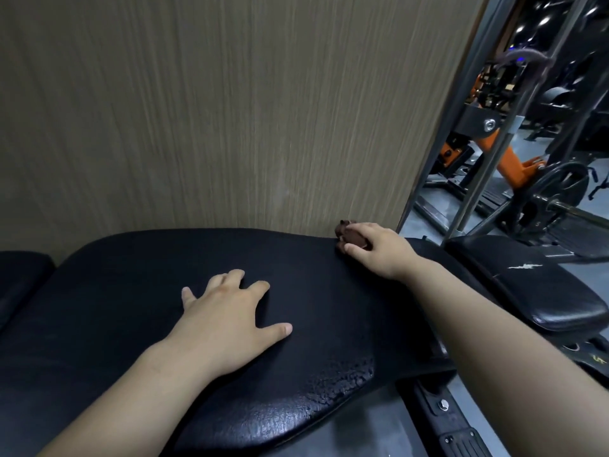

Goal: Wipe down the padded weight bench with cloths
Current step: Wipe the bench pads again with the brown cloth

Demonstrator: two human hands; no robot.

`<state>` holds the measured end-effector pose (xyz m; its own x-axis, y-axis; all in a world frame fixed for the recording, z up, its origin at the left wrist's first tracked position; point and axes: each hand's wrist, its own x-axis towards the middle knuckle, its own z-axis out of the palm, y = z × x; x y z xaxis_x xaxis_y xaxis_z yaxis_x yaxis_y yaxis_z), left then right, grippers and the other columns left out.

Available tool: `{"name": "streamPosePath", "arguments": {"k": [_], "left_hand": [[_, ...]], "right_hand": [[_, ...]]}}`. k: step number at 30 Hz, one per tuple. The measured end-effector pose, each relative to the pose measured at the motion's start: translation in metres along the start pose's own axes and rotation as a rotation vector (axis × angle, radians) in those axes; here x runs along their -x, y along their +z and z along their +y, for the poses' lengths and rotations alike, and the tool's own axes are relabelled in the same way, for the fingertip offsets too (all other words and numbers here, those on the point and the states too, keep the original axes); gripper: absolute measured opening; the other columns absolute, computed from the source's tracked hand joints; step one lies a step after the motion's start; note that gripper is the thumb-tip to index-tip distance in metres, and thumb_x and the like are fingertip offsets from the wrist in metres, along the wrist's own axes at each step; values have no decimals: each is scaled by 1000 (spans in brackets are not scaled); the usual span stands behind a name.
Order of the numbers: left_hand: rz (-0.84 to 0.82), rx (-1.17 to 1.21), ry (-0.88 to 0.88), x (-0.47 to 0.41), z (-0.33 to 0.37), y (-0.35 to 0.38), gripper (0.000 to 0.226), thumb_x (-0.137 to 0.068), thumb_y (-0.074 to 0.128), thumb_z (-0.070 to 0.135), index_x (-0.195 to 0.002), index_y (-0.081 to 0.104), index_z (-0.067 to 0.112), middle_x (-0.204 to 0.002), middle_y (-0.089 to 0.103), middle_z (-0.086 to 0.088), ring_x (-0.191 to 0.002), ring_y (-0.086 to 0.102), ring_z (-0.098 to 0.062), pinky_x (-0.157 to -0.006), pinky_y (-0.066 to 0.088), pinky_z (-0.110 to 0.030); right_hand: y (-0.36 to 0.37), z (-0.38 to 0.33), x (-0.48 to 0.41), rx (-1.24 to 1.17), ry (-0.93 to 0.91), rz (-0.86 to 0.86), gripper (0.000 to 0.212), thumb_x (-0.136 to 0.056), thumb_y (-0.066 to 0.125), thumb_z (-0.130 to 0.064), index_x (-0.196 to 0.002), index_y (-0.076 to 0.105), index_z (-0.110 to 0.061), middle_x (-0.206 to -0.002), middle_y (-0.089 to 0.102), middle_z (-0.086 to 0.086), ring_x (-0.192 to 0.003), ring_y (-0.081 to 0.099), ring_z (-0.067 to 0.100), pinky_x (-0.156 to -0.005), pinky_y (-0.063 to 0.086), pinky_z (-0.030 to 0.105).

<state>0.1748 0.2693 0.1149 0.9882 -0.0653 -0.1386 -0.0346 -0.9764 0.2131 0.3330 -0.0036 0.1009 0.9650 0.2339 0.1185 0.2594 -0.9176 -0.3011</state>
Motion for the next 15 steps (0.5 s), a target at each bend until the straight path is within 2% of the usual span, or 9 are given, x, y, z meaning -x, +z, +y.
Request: {"name": "streamPosePath", "arguments": {"k": [5, 10, 15], "left_hand": [[-8, 7, -16, 6, -11, -2, 83, -79, 42, 83, -150, 26, 43, -162, 16, 2, -150, 9, -20, -117, 14, -65], [-6, 17, -8, 9, -14, -3, 80, -80, 44, 81, -149, 29, 42, -161, 18, 1, -149, 11, -21, -116, 16, -65], [4, 16, -7, 17, -21, -5, 77, -82, 45, 79, -148, 31, 41, -161, 19, 0, -148, 13, -22, -115, 17, -66]], "right_hand": [[13, -20, -8, -25, -30, 19, 46, -93, 56, -48, -136, 53, -36, -143, 53, -7, -127, 50, 24, -101, 34, 31], [11, -47, 53, -49, -239, -7, 49, -91, 60, -49, -138, 54, -34, -148, 49, -8, -129, 49, 23, -110, 35, 33], [9, -81, 136, -57, -463, -81, 51, -90, 58, -51, -136, 56, -32, -144, 54, -3, -129, 50, 15, -110, 34, 26]]}}
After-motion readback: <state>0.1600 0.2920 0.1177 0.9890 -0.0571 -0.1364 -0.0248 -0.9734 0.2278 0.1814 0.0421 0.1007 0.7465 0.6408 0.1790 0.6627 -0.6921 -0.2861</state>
